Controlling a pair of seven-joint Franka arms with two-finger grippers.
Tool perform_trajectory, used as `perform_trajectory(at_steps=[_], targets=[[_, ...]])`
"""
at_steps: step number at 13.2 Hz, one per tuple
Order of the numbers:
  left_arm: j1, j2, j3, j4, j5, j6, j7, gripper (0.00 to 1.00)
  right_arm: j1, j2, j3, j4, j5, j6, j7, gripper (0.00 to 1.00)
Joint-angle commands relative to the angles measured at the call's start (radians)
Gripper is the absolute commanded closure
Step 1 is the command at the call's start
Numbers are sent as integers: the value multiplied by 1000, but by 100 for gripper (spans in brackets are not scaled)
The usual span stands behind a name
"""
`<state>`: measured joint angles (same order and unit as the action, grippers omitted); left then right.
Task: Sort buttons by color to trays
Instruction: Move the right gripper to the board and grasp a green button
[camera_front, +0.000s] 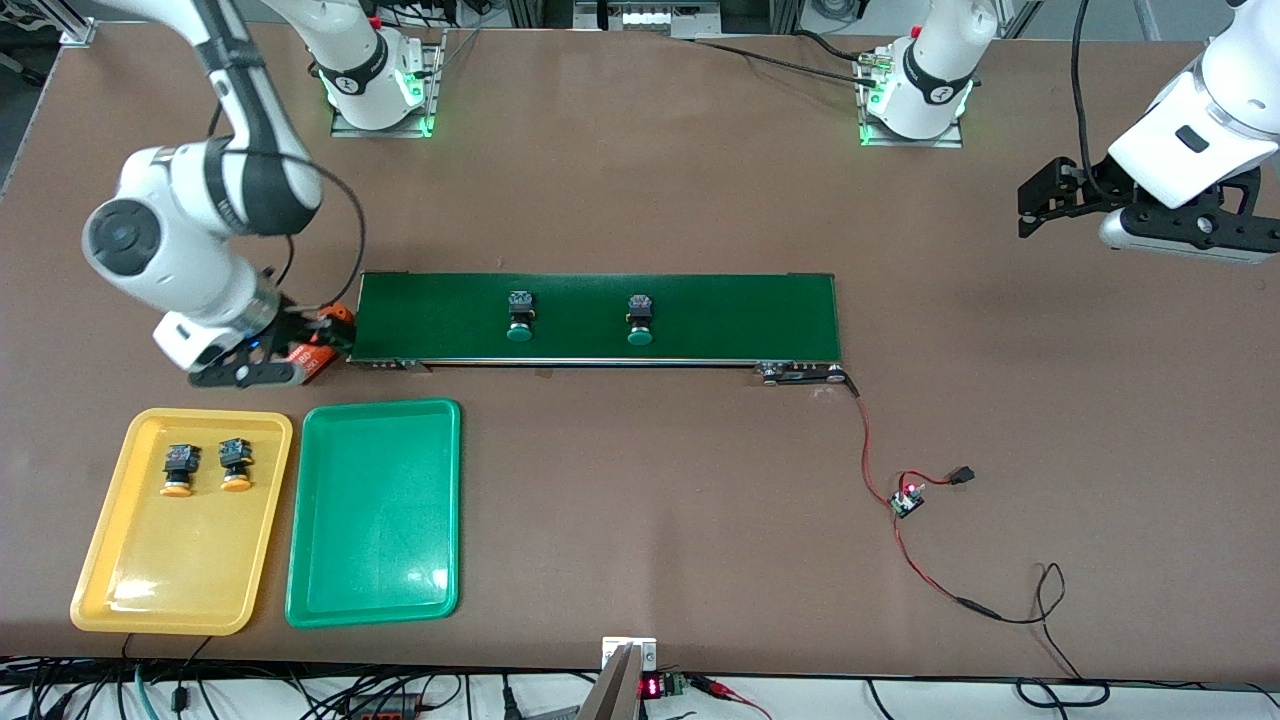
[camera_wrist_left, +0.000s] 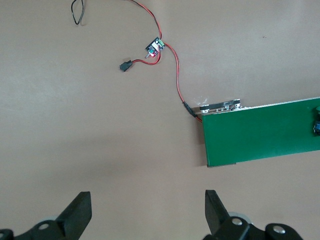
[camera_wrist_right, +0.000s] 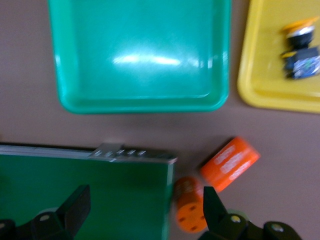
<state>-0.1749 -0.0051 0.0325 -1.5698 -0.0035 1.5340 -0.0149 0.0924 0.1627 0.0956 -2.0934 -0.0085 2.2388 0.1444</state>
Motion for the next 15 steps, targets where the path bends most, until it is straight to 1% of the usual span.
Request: perform_trajectory(at_steps=[1,2,3,4,10,13,15], targets=[[-5,19,-3,40,22,-29,1,0,12,-66,113,-125,8,129,90,0],[-5,19,-3,40,22,-29,1,0,33,-55,139,-128,8,169,136,0],[-5,19,-3,40,22,-29,1,0,59,-36,141,-126,8,185,209,0],[-5,19,-3,40,22,-29,1,0,67,-25,142,-126,7,192,227,0],[-5,20,-2,51,22,-41,0,0,122,61,142,-134,4,219,239,0],[-1,20,-2,53,22,-55,1,0,122,64,142,-134,8,209,247,0],[-1,20,-2,53,22,-57,1,0,124,67,142,-134,8,209,299,0]])
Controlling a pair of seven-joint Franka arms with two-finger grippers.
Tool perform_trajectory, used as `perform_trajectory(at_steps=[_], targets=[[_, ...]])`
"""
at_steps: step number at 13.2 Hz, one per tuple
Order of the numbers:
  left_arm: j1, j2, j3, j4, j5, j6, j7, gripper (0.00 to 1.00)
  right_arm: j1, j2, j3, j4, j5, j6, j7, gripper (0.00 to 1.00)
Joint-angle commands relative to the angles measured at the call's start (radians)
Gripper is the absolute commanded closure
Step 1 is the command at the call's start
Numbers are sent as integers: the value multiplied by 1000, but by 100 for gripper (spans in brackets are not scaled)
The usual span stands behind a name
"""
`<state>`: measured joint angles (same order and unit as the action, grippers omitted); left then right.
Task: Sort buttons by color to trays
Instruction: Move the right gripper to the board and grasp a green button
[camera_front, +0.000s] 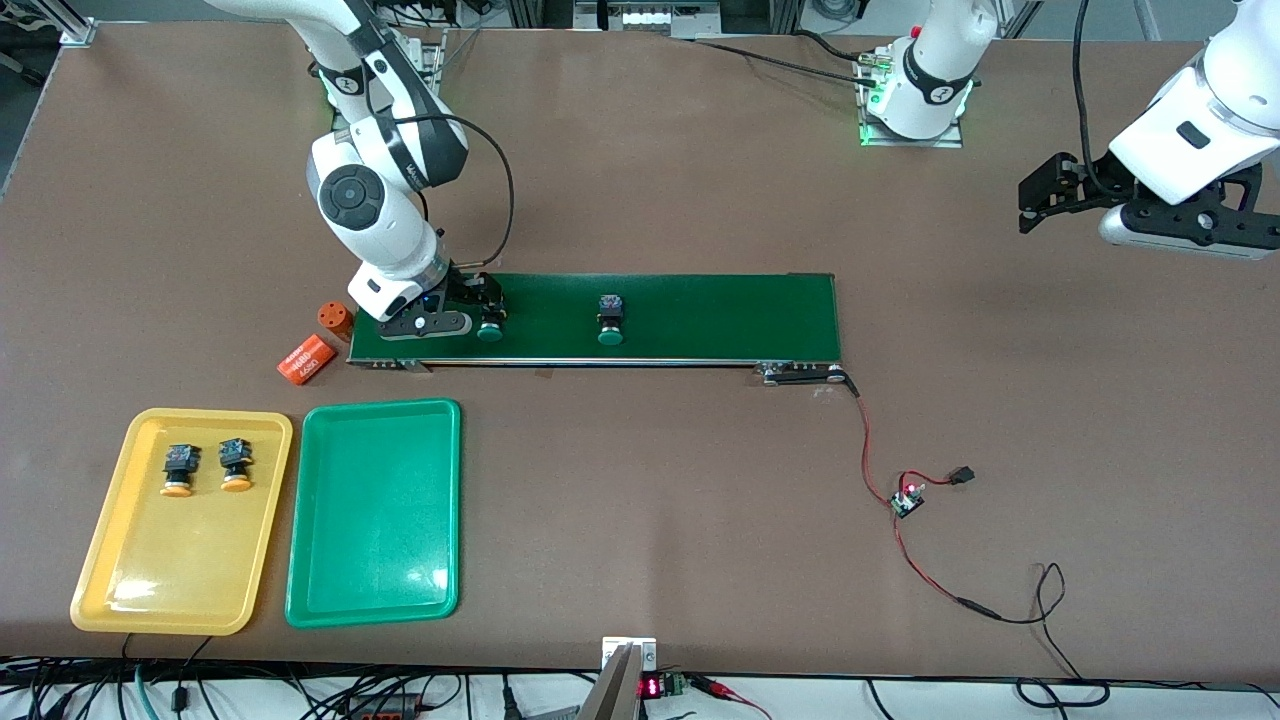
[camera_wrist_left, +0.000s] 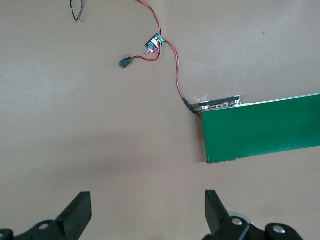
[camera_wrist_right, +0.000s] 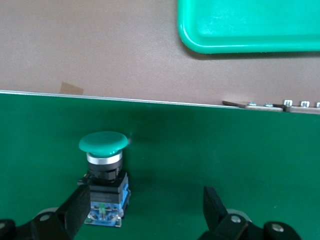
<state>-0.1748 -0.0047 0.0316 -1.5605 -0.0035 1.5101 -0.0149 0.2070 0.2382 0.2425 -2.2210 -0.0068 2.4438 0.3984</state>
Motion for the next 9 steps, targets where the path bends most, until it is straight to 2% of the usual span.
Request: perform_trajectory(at_steps=[1,8,9], targets=[[-3,20,-1,45,22,-33,1,0,11,-8,-5,-6,7,4,48,0],[-3,20,-1,43,22,-34,1,0,11,38,-5,-6,7,23,50,0],[-3,20,-2,43,22,-34,1,0,8,44,-5,-5,7,26,40,7]])
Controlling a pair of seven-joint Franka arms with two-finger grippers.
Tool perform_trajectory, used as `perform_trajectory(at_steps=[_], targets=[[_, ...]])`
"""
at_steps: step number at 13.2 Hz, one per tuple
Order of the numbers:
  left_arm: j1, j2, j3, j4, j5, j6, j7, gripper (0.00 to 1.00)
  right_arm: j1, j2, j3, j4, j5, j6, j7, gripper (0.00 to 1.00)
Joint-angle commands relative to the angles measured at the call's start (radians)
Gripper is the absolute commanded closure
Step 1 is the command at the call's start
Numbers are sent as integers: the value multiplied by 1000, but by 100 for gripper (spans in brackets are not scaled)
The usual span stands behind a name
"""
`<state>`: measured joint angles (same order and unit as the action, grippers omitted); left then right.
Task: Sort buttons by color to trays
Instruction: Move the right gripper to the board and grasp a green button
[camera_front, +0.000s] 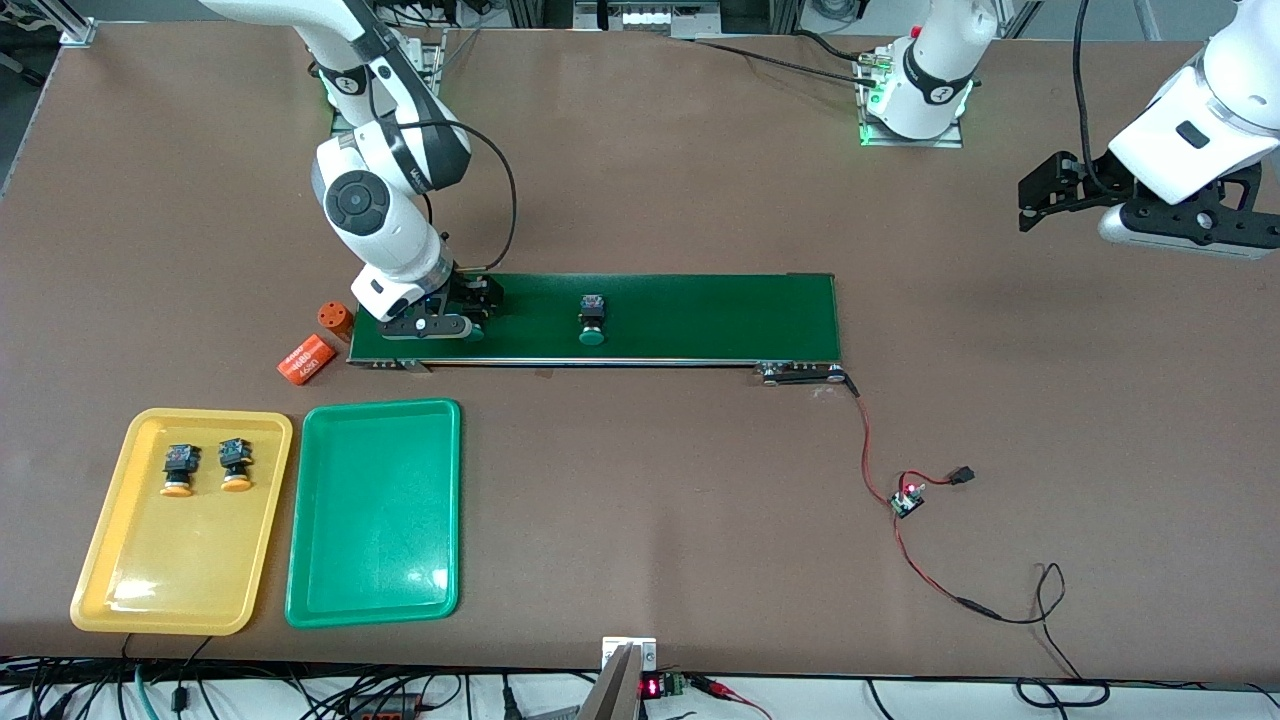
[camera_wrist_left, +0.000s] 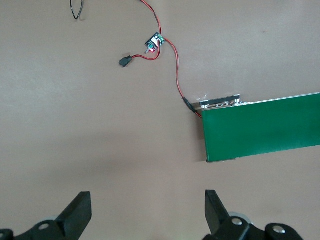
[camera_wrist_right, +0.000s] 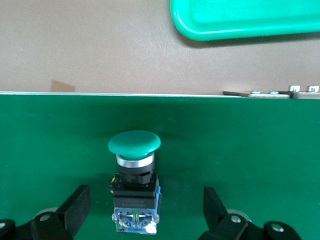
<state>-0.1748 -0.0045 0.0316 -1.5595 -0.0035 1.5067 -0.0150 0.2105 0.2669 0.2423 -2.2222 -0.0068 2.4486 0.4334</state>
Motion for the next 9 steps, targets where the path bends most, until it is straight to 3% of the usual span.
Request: perform_trajectory(at_steps=[1,3,5,6,9], targets=[[-5,20,-2,44,22,-31,1,0,1,21,-5,-4,7,33,-2,22],[-5,20,-2,44,22,-31,0,0,1,23,-6,-4,7,33,-4,61],[-5,20,-4,44,22,-31,1,0,-3,21,-8,-1,7,29,-4,91],[-5,20,-2,44,22,-31,1,0,-6,18,-9,6,8,26,-7,100],[-5,20,-2,44,22,-31,1,0,-35,9,-25,112,-1,-58,-45,100]])
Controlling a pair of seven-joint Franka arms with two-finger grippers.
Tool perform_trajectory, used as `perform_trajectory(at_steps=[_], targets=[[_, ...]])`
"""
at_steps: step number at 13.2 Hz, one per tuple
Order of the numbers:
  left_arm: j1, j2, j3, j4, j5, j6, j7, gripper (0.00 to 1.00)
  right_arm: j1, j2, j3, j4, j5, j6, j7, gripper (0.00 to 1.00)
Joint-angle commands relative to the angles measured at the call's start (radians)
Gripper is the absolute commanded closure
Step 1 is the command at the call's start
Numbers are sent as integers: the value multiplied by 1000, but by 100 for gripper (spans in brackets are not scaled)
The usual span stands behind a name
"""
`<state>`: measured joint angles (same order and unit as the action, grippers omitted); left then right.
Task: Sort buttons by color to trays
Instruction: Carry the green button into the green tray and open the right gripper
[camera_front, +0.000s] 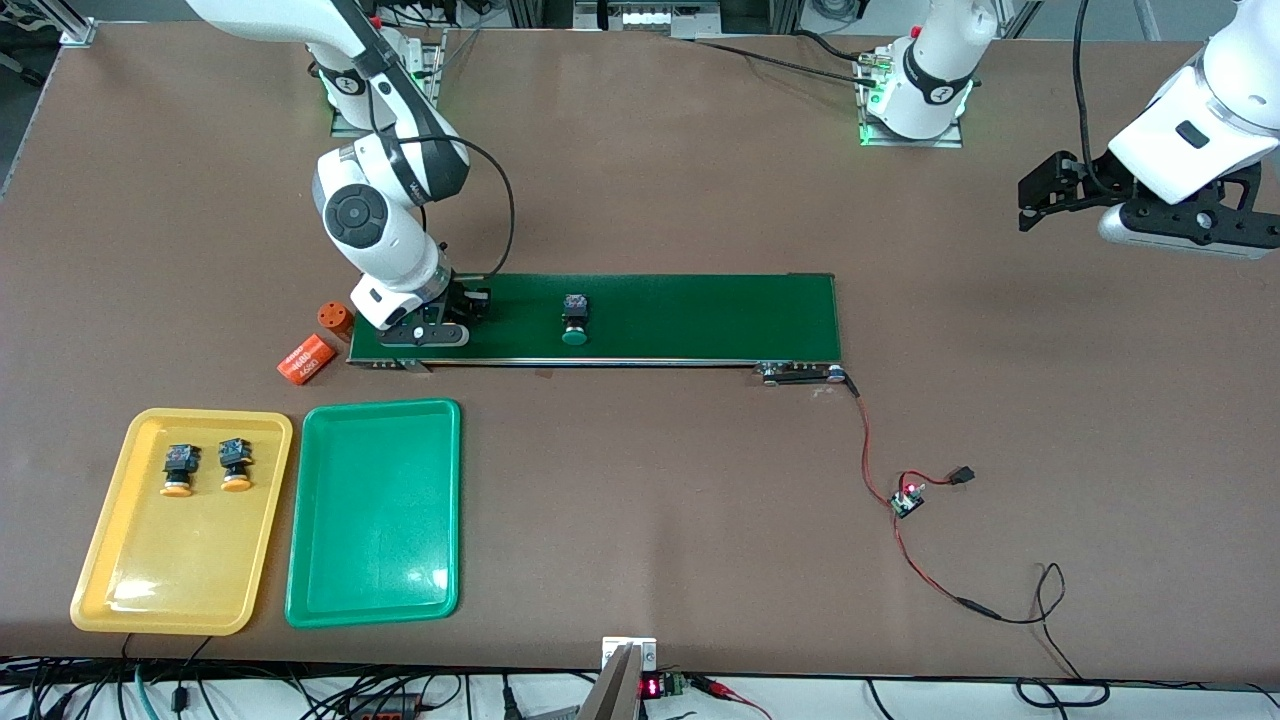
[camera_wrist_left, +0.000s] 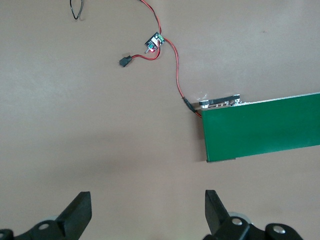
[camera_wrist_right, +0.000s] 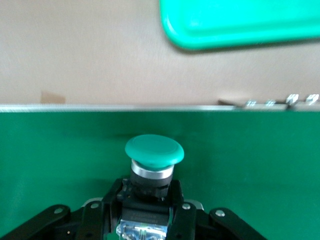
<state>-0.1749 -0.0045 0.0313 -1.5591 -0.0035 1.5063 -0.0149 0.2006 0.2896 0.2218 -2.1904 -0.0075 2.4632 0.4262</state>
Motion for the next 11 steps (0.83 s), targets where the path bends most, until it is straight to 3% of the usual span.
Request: perform_trajectory(at_steps=[1,4,9,11], targets=[[-5,20,-2,44,20,-29,1,0,-39,-4,-4,148,-5,-101,-78,100],[-5,20,-2,44,22,-29,1,0,-108,109,-38,341,-6,-104,-231,100],[-5,20,-2,44,20,-31,4,0,-219,284,-48,489,-6,-44,-411,99],[-3,20,1,44,20,-31,6,0,-237,335,-65,489,-84,35,-411,99]])
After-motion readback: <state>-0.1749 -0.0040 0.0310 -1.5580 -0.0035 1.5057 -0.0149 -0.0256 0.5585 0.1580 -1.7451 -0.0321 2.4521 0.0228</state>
